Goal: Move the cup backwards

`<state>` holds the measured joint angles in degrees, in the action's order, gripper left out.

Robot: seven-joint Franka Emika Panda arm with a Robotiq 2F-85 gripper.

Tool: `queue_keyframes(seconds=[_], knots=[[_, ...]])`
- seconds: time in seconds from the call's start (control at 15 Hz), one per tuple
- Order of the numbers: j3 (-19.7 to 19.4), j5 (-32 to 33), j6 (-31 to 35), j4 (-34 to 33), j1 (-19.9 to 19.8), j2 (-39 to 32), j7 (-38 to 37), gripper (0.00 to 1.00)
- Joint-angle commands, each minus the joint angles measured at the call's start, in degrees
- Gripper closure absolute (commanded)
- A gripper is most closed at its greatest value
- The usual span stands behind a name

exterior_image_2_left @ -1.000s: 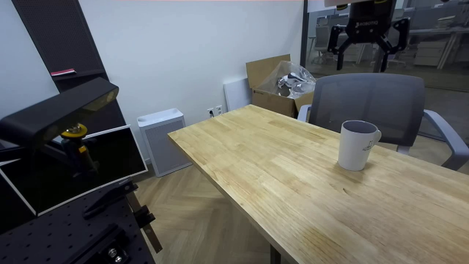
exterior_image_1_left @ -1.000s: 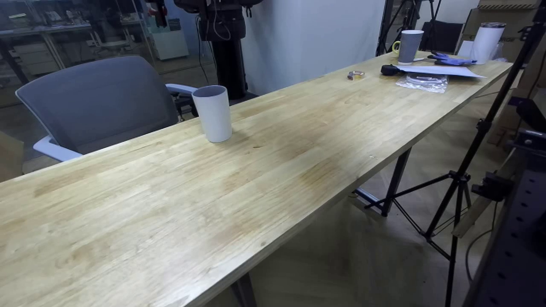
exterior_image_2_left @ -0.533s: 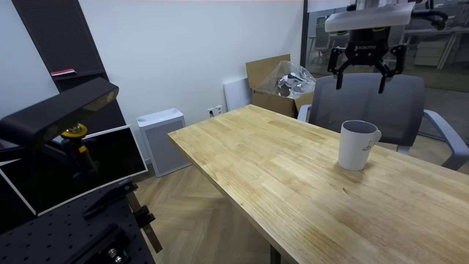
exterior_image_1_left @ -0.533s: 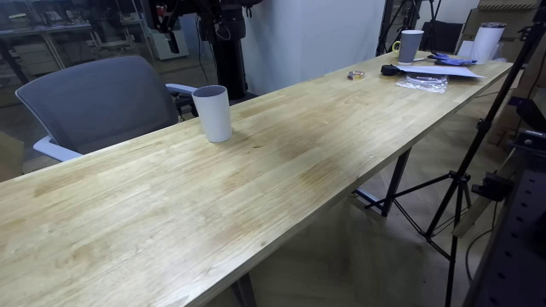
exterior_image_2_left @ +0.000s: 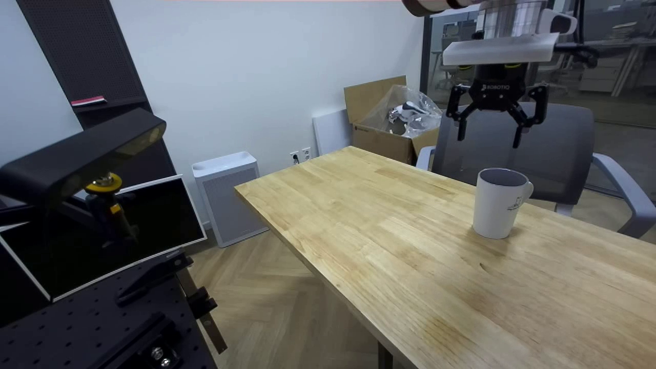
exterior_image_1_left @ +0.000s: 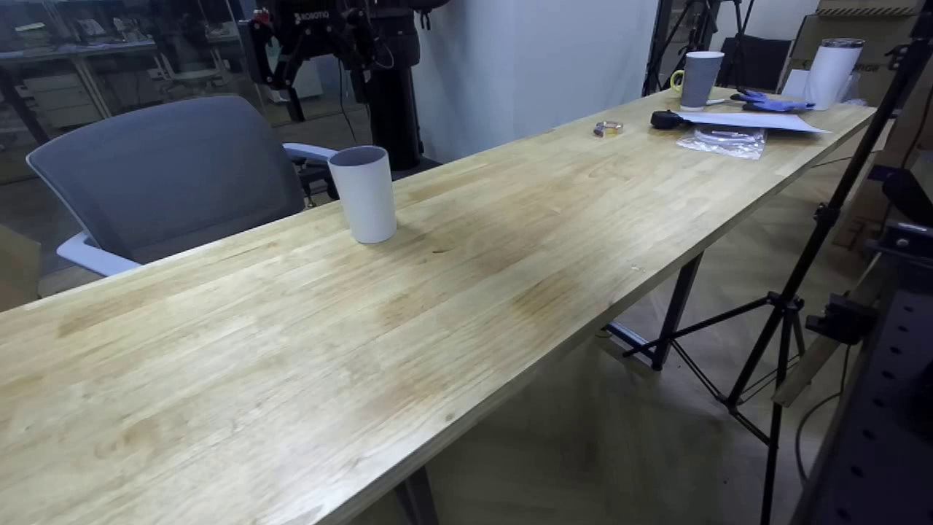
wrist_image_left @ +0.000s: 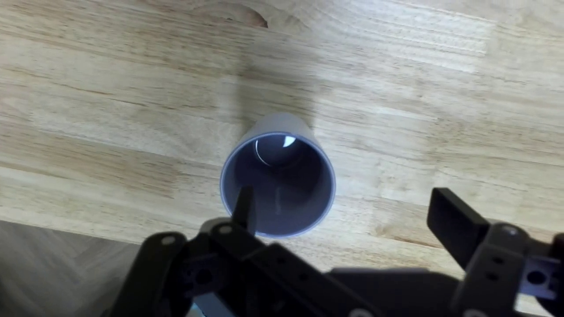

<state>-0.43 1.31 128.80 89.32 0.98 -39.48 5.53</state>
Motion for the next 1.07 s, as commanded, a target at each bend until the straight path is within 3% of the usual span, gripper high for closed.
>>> queue_keyframes(seconds=[0.0, 1.0], knots=[[0.6, 0.8, 2.0, -1.8, 0.1, -1.4, 0.0, 0.0], [1.2, 0.5, 2.0, -1.4, -0.2, -1.1, 1.3, 0.0]])
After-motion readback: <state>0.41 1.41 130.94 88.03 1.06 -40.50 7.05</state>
